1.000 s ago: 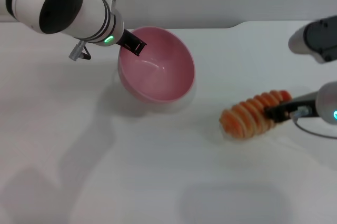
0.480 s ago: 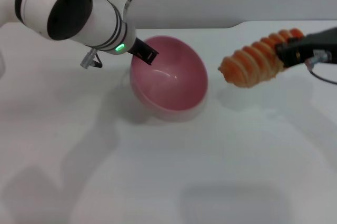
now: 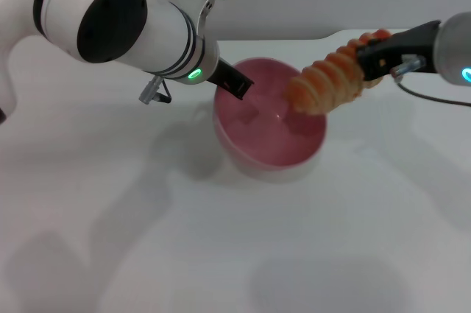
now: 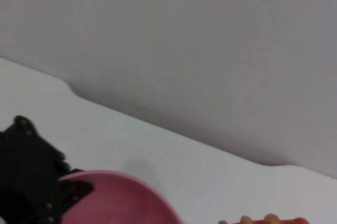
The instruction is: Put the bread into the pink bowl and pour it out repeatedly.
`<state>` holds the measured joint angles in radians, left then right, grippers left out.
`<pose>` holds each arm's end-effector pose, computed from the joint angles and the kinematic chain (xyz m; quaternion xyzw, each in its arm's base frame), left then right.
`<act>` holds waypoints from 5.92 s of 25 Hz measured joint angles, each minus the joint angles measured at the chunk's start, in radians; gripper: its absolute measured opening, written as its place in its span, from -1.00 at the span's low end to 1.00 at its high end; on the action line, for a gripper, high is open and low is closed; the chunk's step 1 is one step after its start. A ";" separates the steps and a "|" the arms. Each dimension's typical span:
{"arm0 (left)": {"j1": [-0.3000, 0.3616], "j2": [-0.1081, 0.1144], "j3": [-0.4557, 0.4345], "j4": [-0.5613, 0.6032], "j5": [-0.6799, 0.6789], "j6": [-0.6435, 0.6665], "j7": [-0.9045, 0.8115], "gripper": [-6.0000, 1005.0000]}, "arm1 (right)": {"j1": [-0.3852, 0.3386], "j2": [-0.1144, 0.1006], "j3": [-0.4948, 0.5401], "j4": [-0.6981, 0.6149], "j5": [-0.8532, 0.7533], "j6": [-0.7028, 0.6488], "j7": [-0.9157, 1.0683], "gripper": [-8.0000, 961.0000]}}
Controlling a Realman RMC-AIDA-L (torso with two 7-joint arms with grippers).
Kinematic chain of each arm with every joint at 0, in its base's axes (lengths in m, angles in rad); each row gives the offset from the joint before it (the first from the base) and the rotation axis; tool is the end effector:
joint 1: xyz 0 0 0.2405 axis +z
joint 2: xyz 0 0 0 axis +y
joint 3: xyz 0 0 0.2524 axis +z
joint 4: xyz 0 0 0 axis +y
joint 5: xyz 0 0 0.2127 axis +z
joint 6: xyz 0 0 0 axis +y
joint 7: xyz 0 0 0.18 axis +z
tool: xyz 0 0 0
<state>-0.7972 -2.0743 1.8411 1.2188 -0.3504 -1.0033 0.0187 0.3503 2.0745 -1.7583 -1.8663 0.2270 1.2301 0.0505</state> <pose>-0.1066 0.4221 -0.0978 -0.8979 -0.2589 0.0956 0.3429 0.1274 0.3624 -0.0026 -0.8433 0.3414 -0.0184 0.4147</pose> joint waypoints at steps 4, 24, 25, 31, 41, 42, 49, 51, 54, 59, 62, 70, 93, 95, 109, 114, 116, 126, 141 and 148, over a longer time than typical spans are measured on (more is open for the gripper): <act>0.000 0.000 0.001 0.004 -0.016 0.004 -0.001 -0.71 | 0.021 0.000 -0.014 0.055 0.022 -0.040 -0.002 -0.74; -0.006 0.000 0.000 -0.013 -0.059 0.055 0.009 -0.70 | 0.100 0.004 -0.111 0.186 0.080 -0.216 -0.057 -0.48; -0.008 0.000 -0.002 -0.021 -0.058 0.058 0.009 -0.70 | 0.098 0.004 -0.114 0.170 0.081 -0.218 -0.057 -0.41; -0.022 0.000 -0.014 -0.064 -0.058 0.077 0.009 -0.70 | 0.096 0.004 -0.132 0.117 0.085 -0.220 -0.041 -0.07; -0.018 0.005 -0.024 -0.086 -0.131 0.093 0.008 -0.70 | -0.138 0.004 -0.130 -0.056 -0.211 -0.599 -0.053 0.34; -0.017 0.006 -0.029 -0.086 -0.146 0.093 0.009 -0.70 | -0.161 0.005 -0.126 -0.060 -0.225 -0.630 -0.053 0.36; 0.008 0.007 -0.028 -0.106 -0.241 0.081 0.010 -0.70 | -0.221 0.010 -0.117 -0.038 -0.232 -0.667 -0.042 0.39; 0.010 0.007 -0.028 -0.127 -0.261 0.086 0.010 -0.70 | -0.225 0.010 -0.120 -0.021 -0.232 -0.674 -0.042 0.39; 0.023 0.007 -0.028 -0.146 -0.269 0.106 0.010 -0.70 | -0.229 0.010 -0.121 0.002 -0.230 -0.689 -0.041 0.39; 0.047 0.005 -0.021 -0.156 -0.276 0.157 0.010 -0.69 | -0.227 0.009 -0.122 0.024 -0.229 -0.709 -0.034 0.39; 0.059 0.005 -0.020 -0.172 -0.282 0.180 0.011 -0.69 | -0.224 0.008 -0.122 0.037 -0.228 -0.717 -0.025 0.39; 0.088 0.005 -0.010 -0.179 -0.290 0.220 0.011 -0.69 | -0.218 0.006 -0.115 0.064 -0.228 -0.725 -0.017 0.39; 0.165 0.008 0.035 -0.162 -0.287 0.346 0.022 -0.30 | -0.227 0.005 -0.099 0.085 -0.228 -0.737 -0.013 0.39; 0.178 0.011 0.028 -0.147 -0.283 0.394 0.053 -0.11 | -0.230 0.005 -0.099 0.089 -0.228 -0.755 -0.007 0.39; 0.409 0.014 -0.160 -0.014 -0.282 0.974 0.398 0.56 | -0.356 0.005 -0.015 0.448 -0.295 -1.588 -0.001 0.39; 0.454 0.013 -0.140 -0.136 -0.288 1.144 0.391 0.61 | -0.396 0.008 0.017 0.647 -0.145 -1.806 0.017 0.39; 0.472 0.012 -0.100 -0.199 -0.290 1.248 0.377 0.61 | -0.399 0.007 0.025 0.732 -0.067 -1.882 0.017 0.39; 0.482 0.009 0.099 -0.398 -0.291 1.532 0.201 0.61 | -0.375 0.006 0.005 1.110 0.014 -2.323 0.017 0.39; 0.543 0.011 0.175 -0.474 -0.284 1.732 0.072 0.61 | -0.361 0.004 -0.018 1.179 0.021 -2.311 0.021 0.39; 0.535 0.013 0.192 -0.488 -0.282 1.767 0.075 0.61 | -0.377 0.009 -0.026 1.172 0.017 -2.311 0.049 0.39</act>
